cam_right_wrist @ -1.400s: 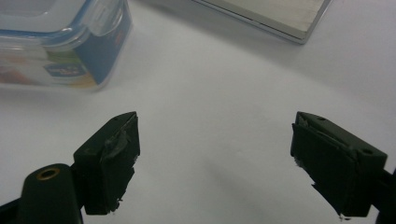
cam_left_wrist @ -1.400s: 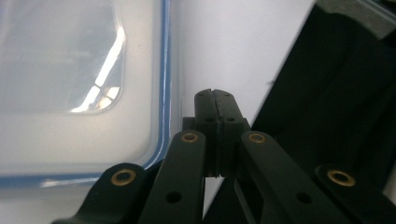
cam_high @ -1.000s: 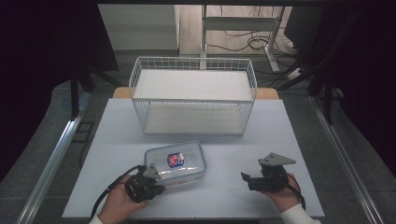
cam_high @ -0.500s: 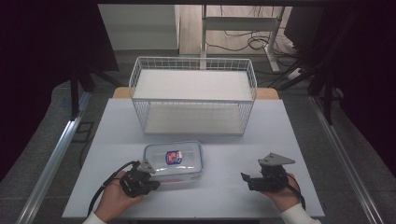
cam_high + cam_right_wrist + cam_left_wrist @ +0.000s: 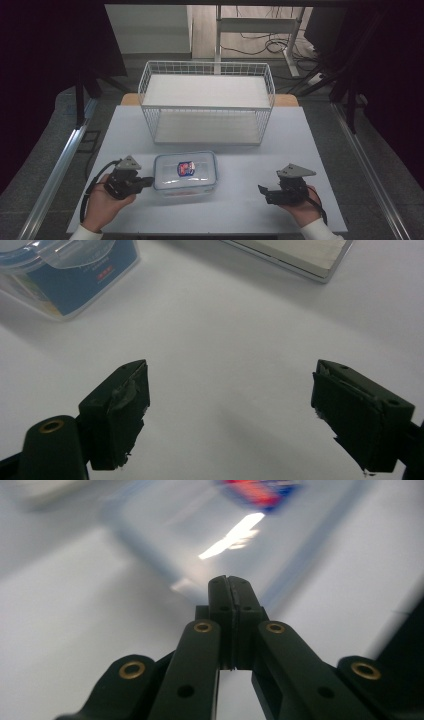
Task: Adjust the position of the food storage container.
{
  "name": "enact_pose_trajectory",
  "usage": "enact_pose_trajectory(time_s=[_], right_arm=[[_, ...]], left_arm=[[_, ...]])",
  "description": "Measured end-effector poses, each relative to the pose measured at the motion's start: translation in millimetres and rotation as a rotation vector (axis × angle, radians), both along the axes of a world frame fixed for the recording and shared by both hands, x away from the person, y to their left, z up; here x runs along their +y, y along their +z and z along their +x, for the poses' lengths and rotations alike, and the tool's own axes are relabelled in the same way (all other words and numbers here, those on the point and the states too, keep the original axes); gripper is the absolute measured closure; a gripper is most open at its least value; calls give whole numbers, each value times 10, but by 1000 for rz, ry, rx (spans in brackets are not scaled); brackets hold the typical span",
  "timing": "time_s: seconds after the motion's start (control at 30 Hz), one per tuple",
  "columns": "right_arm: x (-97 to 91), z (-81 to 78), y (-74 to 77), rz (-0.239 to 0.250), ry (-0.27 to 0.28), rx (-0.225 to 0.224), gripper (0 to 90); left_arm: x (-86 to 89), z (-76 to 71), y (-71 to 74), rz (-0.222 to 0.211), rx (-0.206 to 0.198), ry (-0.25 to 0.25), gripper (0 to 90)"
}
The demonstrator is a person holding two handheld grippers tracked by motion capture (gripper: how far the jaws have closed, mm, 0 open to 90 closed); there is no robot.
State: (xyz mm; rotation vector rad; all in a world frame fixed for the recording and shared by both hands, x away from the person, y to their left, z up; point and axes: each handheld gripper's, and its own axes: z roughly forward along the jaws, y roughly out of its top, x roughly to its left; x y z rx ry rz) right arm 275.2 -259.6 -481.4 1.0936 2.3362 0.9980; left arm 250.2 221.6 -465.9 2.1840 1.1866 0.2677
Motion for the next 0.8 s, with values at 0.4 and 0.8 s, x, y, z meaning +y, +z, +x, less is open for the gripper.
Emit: enact_pose_trajectory(time_s=[0.4, 0.8], right_arm=[[14, 10, -20, -8, -3, 7, 156], [14, 17, -26, -11, -2, 5, 156]], left_arm=[[50, 428, -284, 4, 95, 65, 898], [-74, 575, -345, -25, 120, 57, 898]])
